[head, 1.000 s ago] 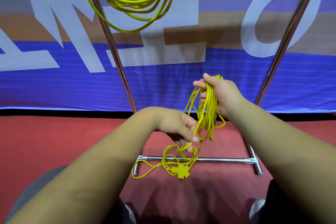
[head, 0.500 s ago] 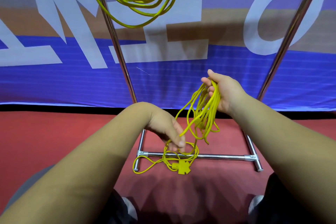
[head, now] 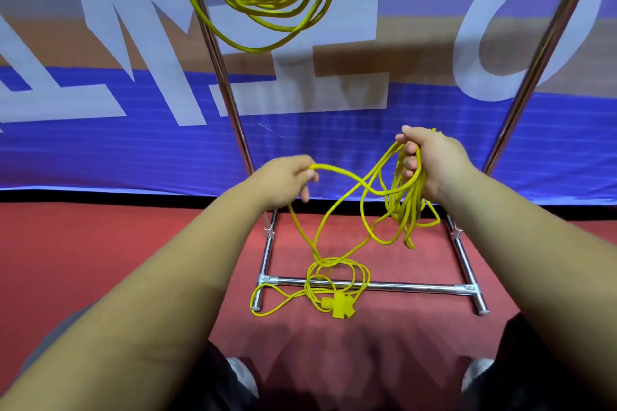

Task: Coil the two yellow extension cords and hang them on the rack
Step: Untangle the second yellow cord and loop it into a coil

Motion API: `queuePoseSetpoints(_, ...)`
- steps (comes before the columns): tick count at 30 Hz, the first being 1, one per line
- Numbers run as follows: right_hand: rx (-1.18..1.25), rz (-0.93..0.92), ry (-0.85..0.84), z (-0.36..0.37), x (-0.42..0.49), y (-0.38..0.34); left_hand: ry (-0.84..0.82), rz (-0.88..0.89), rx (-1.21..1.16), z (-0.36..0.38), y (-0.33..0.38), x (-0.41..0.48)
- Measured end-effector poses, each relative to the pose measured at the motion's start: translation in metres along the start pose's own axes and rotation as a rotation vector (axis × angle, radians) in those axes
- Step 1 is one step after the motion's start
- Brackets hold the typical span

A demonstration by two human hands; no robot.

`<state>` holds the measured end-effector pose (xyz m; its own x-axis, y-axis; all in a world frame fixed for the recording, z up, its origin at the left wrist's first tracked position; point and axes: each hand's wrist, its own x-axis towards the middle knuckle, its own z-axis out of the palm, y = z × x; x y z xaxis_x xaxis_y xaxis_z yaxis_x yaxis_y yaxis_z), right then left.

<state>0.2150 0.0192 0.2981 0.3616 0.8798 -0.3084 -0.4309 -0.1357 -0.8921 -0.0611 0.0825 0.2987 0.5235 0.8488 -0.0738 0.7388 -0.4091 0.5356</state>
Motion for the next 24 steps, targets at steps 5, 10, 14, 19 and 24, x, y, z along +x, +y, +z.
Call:
queuePoseSetpoints(5,-0.047,0.016,-0.001,0.005,-0.004,0.001,0.316,0.118,-0.999,-0.026,0.043,-0.008)
queuePoseSetpoints(10,-0.100,0.035,0.049,0.009,-0.005,0.004,0.220,0.227,-1.432,-0.041,0.062,-0.019)
queuePoseSetpoints(14,-0.155,0.079,0.021,0.011,-0.006,0.010,0.156,0.234,-1.487,-0.038,0.068,-0.024)
queuePoseSetpoints(19,-0.074,0.071,-0.014,0.013,-0.005,0.012,-0.202,0.164,-1.119,-0.043,0.056,-0.027)
queuePoseSetpoints(24,-0.127,0.075,-0.189,0.012,-0.014,0.003,-0.637,-0.272,-0.218,-0.003,0.017,-0.017)
